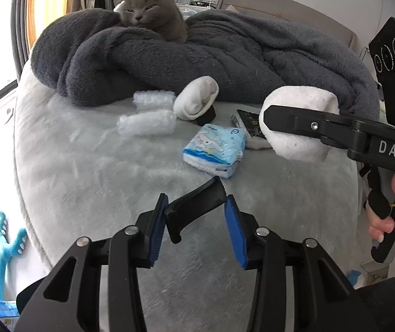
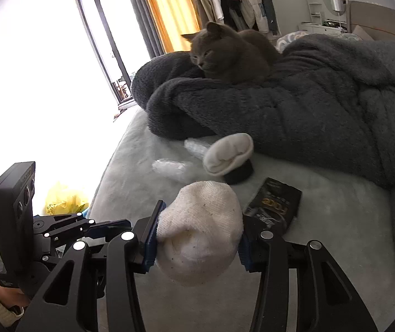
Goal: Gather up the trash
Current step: 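Lift the white sock with the right tool and carry it over the bin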
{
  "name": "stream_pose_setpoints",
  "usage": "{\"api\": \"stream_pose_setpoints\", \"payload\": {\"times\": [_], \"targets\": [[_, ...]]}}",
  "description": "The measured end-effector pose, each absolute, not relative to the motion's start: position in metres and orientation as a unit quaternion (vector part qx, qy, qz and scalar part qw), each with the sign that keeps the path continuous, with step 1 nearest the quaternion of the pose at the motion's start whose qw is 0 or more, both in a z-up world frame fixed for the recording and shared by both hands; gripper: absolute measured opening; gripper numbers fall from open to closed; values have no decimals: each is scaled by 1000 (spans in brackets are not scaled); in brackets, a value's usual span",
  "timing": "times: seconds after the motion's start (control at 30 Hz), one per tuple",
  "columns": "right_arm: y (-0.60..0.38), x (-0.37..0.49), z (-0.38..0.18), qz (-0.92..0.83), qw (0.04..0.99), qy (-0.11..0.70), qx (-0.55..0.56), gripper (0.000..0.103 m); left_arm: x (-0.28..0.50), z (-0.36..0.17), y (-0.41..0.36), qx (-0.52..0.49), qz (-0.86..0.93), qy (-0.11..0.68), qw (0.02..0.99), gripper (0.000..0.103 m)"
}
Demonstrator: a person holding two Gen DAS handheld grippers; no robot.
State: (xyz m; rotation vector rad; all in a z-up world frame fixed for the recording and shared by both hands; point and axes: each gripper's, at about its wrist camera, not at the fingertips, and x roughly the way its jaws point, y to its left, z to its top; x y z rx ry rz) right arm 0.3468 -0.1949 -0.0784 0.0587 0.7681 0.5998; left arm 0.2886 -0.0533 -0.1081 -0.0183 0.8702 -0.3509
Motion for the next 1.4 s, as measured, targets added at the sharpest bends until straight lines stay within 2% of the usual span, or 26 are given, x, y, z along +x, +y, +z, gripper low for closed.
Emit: {"api": "stream_pose_setpoints", "payload": {"times": [0.9,1.4], "targets": [[-62,350,-68,361,857,367,12,47,261,-107,67,-46,-120,442,888,44],[17,340,-77,407,833,375,-10,47,231,-125,131,-51,-86,465,880,44]]}}
